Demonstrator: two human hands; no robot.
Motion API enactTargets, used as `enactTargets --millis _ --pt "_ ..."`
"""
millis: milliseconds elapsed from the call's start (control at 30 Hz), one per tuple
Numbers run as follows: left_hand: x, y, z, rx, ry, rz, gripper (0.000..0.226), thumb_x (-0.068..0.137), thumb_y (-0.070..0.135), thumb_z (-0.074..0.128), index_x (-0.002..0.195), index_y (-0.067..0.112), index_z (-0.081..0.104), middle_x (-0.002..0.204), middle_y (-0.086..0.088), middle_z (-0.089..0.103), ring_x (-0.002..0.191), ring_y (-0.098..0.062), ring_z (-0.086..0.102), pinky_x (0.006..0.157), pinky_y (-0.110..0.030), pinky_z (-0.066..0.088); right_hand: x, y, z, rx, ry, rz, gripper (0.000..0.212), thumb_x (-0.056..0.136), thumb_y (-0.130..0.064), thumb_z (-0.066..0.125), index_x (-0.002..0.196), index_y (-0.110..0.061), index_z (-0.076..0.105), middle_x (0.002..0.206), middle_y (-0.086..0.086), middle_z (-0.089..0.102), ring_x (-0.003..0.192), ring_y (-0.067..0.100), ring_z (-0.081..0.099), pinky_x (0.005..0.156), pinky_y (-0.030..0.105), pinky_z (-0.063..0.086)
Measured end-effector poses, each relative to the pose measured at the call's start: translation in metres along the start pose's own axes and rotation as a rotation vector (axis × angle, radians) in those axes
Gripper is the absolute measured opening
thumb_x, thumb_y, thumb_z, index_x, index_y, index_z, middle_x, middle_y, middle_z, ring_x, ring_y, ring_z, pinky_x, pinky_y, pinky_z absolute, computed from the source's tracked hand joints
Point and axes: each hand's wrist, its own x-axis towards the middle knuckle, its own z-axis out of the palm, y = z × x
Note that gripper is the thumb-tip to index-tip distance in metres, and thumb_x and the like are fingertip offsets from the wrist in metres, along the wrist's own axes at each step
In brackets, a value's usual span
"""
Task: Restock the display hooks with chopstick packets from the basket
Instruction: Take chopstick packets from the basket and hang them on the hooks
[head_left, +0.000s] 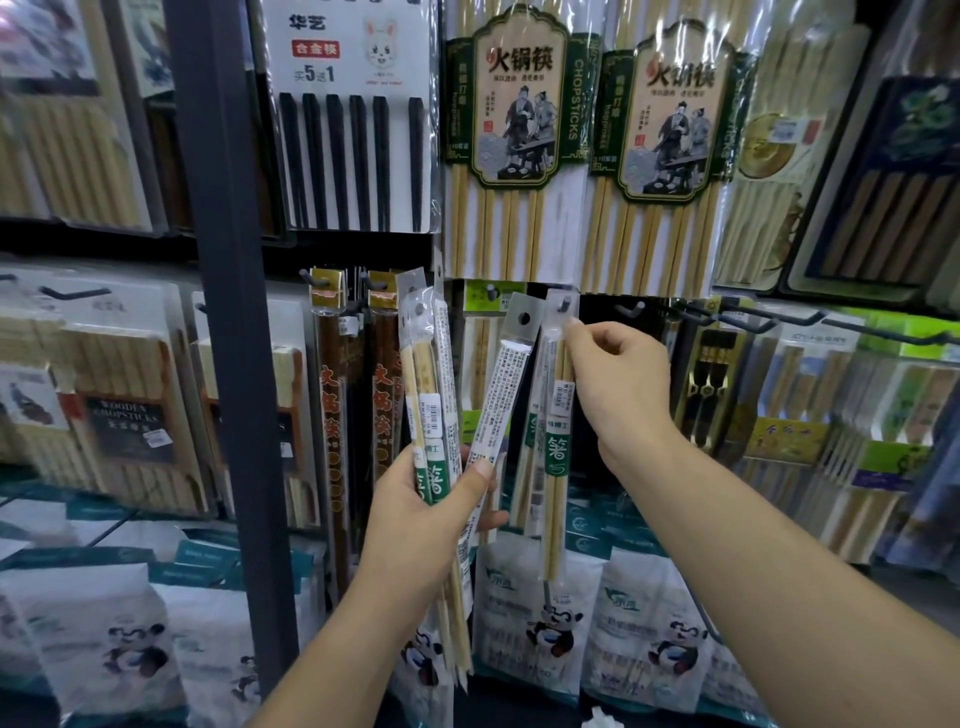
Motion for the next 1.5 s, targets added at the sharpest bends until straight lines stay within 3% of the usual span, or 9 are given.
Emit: enactTargets --millis 133,433,533,700,867,1033,1200,1400,1500 --pt "0.001 0.002 0.001 0.006 -0.010 0.011 0.022 0.093 0.012 0.072 0.092 0.034 0.075 0.093 0.002 0.077 0.085 -0.019 0.075 0.069 -0.036 0.064 -0.012 0.003 -0.003 0.010 0.060 -0.014 0.020 0.095 -0.034 0.068 0.084 -0.017 0.068 0.071 -0.006 0.061 0.057 -0.007 0.053 0.058 0.013 0.043" --pt "-0.004 0.001 0.007 0.059 -0.091 0.003 0.020 0.092 0.013 0.074 0.090 0.033 0.073 0.095 -0.003 0.078 0.089 -0.022 0.076 0.073 -0.037 0.064 -0.046 -0.008 -0.003 0.131 -0.150 -0.142 0.026 0.101 -0.028 0.061 0.077 -0.024 0.071 0.064 -0.006 0.056 0.060 0.005 0.050 0.055 0.014 0.043" --pt "-0.004 0.001 0.004 0.176 -0.083 0.022 0.013 0.091 0.029 0.076 0.099 0.036 0.072 0.104 0.013 0.077 0.100 -0.005 0.072 0.084 -0.024 0.056 -0.039 -0.012 -0.006 0.139 -0.131 -0.129 0.029 0.102 -0.028 0.060 0.078 -0.016 0.069 0.067 0.001 0.055 0.063 0.011 0.049 0.057 0.023 0.043" --pt "-0.002 0.005 0.003 0.207 -0.060 0.017 0.019 0.092 0.029 0.074 0.089 0.047 0.070 0.094 0.023 0.075 0.088 0.008 0.068 0.065 0.001 0.044 -0.020 -0.014 -0.008 0.134 -0.080 -0.113 0.034 0.103 -0.028 0.057 0.081 -0.004 0.065 0.065 0.003 0.051 0.059 0.011 0.045 0.053 0.019 0.043" --pt "0.000 0.003 0.002 0.140 -0.033 -0.001 0.007 0.095 0.022 0.070 0.099 0.017 0.068 0.084 0.001 0.076 0.077 -0.007 0.071 0.064 -0.010 0.052 -0.013 -0.014 -0.003 0.099 -0.095 -0.125 0.037 0.103 -0.028 0.056 0.085 0.004 0.063 0.065 0.005 0.047 0.059 0.013 0.043 0.050 0.018 0.038" --pt "0.000 0.003 -0.003 0.226 -0.061 -0.019 0.009 0.095 0.027 0.069 0.096 0.019 0.067 0.079 0.003 0.073 0.080 -0.005 0.070 0.069 -0.014 0.050 -0.009 -0.015 -0.001 0.065 -0.077 -0.116 0.036 0.102 -0.028 0.056 0.083 0.002 0.063 0.062 -0.001 0.046 0.058 0.009 0.041 0.052 0.017 0.038" --pt "-0.002 0.005 -0.004 0.129 -0.150 -0.072 0.014 0.098 0.014 0.066 0.105 0.004 0.060 0.064 -0.005 0.063 0.058 -0.018 0.062 0.057 -0.023 0.056 -0.006 -0.014 0.000 -0.009 -0.048 -0.101 0.039 0.100 -0.028 0.058 0.065 -0.012 0.054 0.049 -0.015 0.040 0.049 0.002 0.037 0.058 0.023 0.039" --pt "-0.001 0.004 -0.003 0.130 -0.159 -0.083 0.070 0.074 0.060 0.073 0.128 0.022 0.050 0.055 0.002 0.052 0.047 -0.012 0.047 0.049 -0.022 0.046 -0.005 -0.002 -0.002 -0.067 -0.016 -0.089 0.042 0.099 -0.036 0.061 0.063 -0.016 0.057 0.045 -0.017 0.042 0.045 0.000 0.040 0.047 0.011 0.033" --pt "-0.002 0.005 -0.001 0.008 -0.184 -0.057 0.032 0.084 0.057 0.065 0.100 0.030 0.059 0.067 0.001 0.051 0.050 -0.012 0.042 0.046 -0.025 0.039 -0.008 0.001 -0.005 -0.062 0.029 -0.069 0.027 0.096 -0.037 0.066 0.080 -0.016 0.064 0.063 -0.014 0.054 0.053 -0.004 0.049 0.054 0.013 0.039"
